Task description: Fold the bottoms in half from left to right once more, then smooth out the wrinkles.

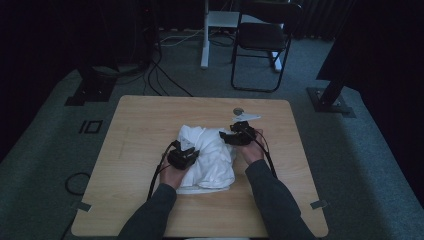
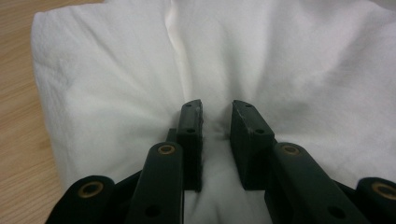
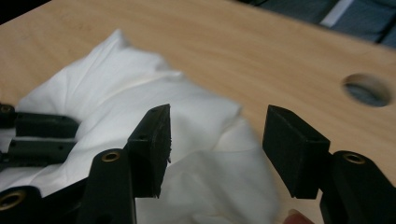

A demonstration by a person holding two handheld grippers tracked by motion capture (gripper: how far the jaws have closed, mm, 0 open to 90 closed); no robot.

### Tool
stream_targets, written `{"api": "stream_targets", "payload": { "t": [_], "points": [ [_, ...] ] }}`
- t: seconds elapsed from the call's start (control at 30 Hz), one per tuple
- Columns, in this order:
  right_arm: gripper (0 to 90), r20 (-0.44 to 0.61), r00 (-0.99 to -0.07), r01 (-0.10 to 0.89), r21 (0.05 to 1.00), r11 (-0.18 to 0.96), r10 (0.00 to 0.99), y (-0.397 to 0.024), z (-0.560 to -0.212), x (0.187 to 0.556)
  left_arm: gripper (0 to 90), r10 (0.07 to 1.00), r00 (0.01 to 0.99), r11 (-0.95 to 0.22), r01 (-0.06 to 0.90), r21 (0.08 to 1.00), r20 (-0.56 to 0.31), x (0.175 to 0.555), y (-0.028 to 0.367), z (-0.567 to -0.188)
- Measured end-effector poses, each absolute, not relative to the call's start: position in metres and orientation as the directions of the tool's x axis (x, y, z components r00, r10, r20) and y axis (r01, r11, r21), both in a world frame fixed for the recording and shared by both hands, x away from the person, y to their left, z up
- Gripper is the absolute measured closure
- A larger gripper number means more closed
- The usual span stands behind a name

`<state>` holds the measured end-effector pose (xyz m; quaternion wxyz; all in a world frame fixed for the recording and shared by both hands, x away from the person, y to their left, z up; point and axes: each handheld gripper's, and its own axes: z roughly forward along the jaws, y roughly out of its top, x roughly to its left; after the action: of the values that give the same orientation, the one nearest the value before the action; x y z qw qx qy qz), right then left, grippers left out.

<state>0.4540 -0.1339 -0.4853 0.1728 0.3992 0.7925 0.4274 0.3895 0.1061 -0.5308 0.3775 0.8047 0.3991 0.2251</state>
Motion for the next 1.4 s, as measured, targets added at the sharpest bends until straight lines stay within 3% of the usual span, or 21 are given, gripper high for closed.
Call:
{"api": "stream_targets", "payload": {
  "t": [0.17,0.23,0.3,0.33,0.4,0.53,0.6,0.73,0.9,1.03,1.07,1.1,1.13,1.2,1.23,1.4],
  "points": [
    [42.0,0.117,-0.639,0.532,0.781,0.326,0.760,-0.128,-0.503,0.464,74.4,0.815,0.577,-0.387,0.474,0.791,0.052,0.389,0.107,-0.531],
    [51.8,0.143,-0.650,0.542,0.775,0.324,0.746,-0.128,-0.507,0.467,74.4,0.815,0.578,-0.383,0.475,0.792,0.048,0.389,0.108,-0.531],
    [72.9,0.126,-0.663,0.534,0.770,0.348,0.738,-0.128,-0.509,0.469,74.4,0.815,0.578,-0.379,0.476,0.794,0.043,0.389,0.109,-0.531],
    [79.4,0.099,-0.655,0.527,0.770,0.359,0.749,-0.129,-0.508,0.470,74.4,0.815,0.578,-0.378,0.477,0.794,0.042,0.389,0.109,-0.530],
    [85.6,0.121,-0.625,0.537,0.784,0.312,0.771,-0.139,-0.503,0.475,74.4,0.815,0.578,-0.377,0.476,0.795,0.040,0.389,0.109,-0.531],
    [87.8,0.114,-0.543,0.569,0.779,0.264,0.832,-0.159,-0.494,0.480,74.3,0.816,0.576,-0.371,0.477,0.797,0.035,0.389,0.109,-0.531],
    [86.2,0.058,-0.544,0.555,0.774,0.307,0.837,-0.159,-0.490,0.477,74.2,0.817,0.575,-0.373,0.476,0.796,0.039,0.389,0.109,-0.531],
    [63.7,-0.007,-0.537,0.513,0.792,0.332,0.844,-0.153,-0.479,0.465,74.1,0.821,0.570,-0.363,0.475,0.802,0.035,0.388,0.109,-0.531],
    [59.3,-0.031,-0.591,0.452,0.815,0.363,0.806,-0.148,-0.466,0.437,74.1,0.821,0.571,-0.364,0.474,0.802,0.035,0.388,0.109,-0.531],
    [52.6,-0.020,-0.619,0.479,0.783,0.397,0.785,-0.143,-0.476,0.428,74.0,0.821,0.569,-0.365,0.473,0.802,0.038,0.387,0.109,-0.531],
    [45.4,0.015,-0.631,0.529,0.739,0.417,0.775,-0.137,-0.491,0.430,74.1,0.821,0.569,-0.364,0.474,0.802,0.037,0.387,0.109,-0.531],
    [46.3,0.036,-0.640,0.551,0.717,0.426,0.768,-0.134,-0.499,0.432,74.0,0.821,0.569,-0.365,0.474,0.801,0.037,0.387,0.109,-0.531],
    [54.8,0.045,-0.644,0.565,0.700,0.435,0.764,-0.131,-0.507,0.434,74.1,0.821,0.570,-0.365,0.475,0.801,0.036,0.387,0.109,-0.531],
    [86.1,0.033,-0.648,0.567,0.688,0.453,0.761,-0.129,-0.517,0.436,74.1,0.820,0.572,-0.365,0.474,0.801,0.035,0.387,0.109,-0.531],
    [89.2,0.040,-0.637,0.580,0.683,0.444,0.770,-0.131,-0.520,0.437,74.0,0.819,0.573,-0.364,0.474,0.802,0.033,0.388,0.110,-0.531],
    [88.2,0.029,-0.590,0.582,0.708,0.400,0.807,-0.156,-0.515,0.424,74.0,0.818,0.575,-0.361,0.472,0.804,0.030,0.387,0.110,-0.531]
  ]
}}
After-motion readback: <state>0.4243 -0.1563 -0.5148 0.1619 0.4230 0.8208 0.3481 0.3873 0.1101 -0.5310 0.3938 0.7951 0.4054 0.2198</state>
